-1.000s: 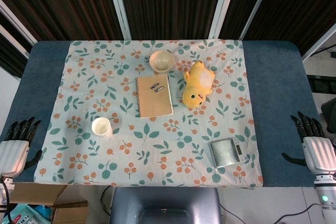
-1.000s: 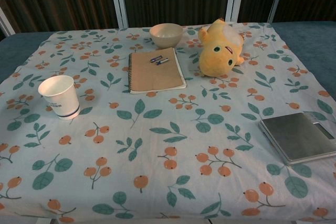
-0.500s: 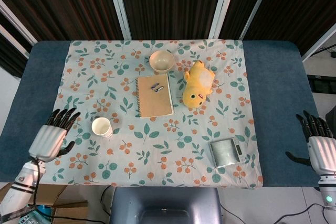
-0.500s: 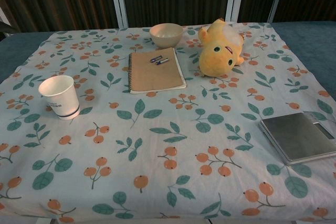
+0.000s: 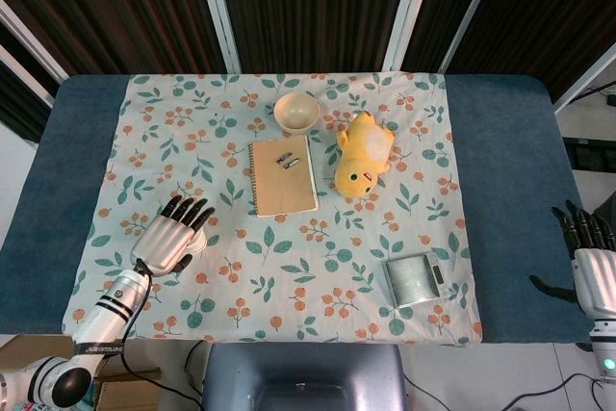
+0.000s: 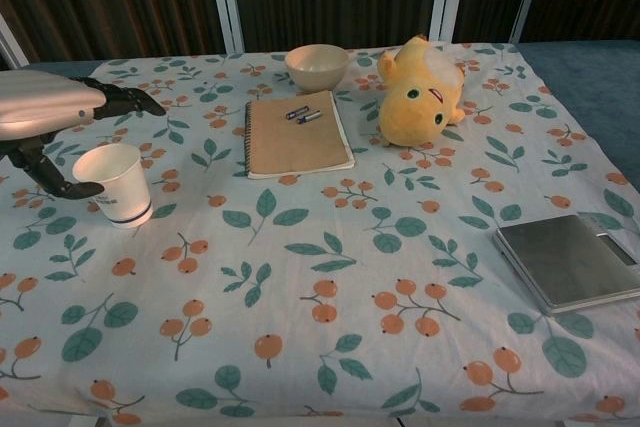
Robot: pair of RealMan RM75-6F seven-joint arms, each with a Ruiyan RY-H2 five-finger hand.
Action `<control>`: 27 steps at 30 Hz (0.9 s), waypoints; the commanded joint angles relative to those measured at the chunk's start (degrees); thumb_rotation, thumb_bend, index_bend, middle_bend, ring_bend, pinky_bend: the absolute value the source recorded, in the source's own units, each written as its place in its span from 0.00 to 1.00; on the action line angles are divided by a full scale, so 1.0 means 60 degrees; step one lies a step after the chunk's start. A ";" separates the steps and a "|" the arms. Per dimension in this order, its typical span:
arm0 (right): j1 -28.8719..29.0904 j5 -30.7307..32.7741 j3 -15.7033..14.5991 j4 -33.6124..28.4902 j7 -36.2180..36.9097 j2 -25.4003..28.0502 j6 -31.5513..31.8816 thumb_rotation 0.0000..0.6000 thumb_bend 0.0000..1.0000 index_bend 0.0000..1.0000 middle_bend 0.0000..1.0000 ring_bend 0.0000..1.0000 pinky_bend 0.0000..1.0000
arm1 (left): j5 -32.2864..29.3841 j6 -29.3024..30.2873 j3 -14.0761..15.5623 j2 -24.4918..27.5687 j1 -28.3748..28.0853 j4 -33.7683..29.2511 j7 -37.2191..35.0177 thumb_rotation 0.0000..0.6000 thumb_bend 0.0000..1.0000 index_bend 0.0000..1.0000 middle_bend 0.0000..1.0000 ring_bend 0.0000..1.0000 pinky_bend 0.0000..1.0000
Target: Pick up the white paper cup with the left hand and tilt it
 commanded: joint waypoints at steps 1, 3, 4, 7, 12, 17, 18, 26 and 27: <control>0.0003 0.0033 0.0007 0.0031 0.0020 -0.0026 -0.0023 1.00 0.11 0.00 0.00 0.00 0.00 | -0.1009 -0.0194 0.0207 -0.0329 -0.0587 0.0220 0.0725 1.00 0.31 0.00 0.00 0.00 0.00; -0.0012 0.0114 0.0056 0.0094 -0.0110 -0.0082 0.0037 1.00 0.11 0.00 0.00 0.00 0.00 | -0.1552 -0.0241 0.0380 -0.0371 -0.0809 0.0361 0.1118 1.00 0.31 0.00 0.00 0.00 0.00; -0.0018 0.0154 0.0082 0.0126 -0.0207 -0.0114 0.0074 1.00 0.11 0.00 0.00 0.00 0.00 | -0.1832 -0.0275 0.0474 -0.0343 -0.0914 0.0360 0.1319 1.00 0.31 0.00 0.00 0.00 0.00; -0.0031 0.0255 0.0138 0.0147 -0.0296 -0.0183 0.0116 1.00 0.11 0.00 0.00 0.00 0.00 | -0.2453 -0.0153 0.0653 -0.0343 -0.1168 0.0311 0.1672 1.00 0.31 0.00 0.00 0.00 0.00; -0.0010 0.0374 0.0160 0.0151 -0.0473 -0.0245 0.0040 1.00 0.11 0.00 0.00 0.00 0.00 | -0.2735 0.0181 0.0852 -0.0487 -0.1417 0.0440 0.1885 1.00 0.31 0.00 0.00 0.00 0.00; -0.0003 0.0354 0.0139 0.0108 -0.0510 -0.0240 0.0000 1.00 0.11 0.00 0.00 0.00 0.00 | -0.2898 0.0466 0.1105 -0.0579 -0.1677 0.0586 0.2306 1.00 0.32 0.00 0.00 0.00 0.00; -0.0001 0.0363 0.0136 0.0106 -0.0511 -0.0237 -0.0018 1.00 0.11 0.00 0.00 0.00 0.00 | -0.2930 0.0543 0.1154 -0.0600 -0.1719 0.0594 0.2406 1.00 0.32 0.00 0.00 0.00 0.00; 0.0007 0.0438 0.0101 0.0116 -0.0498 -0.0228 -0.0173 1.00 0.11 0.00 0.00 0.00 0.00 | -0.3209 0.0949 0.1403 -0.0727 -0.1958 0.0536 0.2726 1.00 0.35 0.02 0.04 0.00 0.00; 0.0007 0.0447 0.0099 0.0111 -0.0493 -0.0225 -0.0188 1.00 0.11 0.00 0.00 0.00 0.00 | -0.3212 0.0979 0.1431 -0.0747 -0.1972 0.0550 0.2735 1.00 0.35 0.03 0.05 0.00 0.00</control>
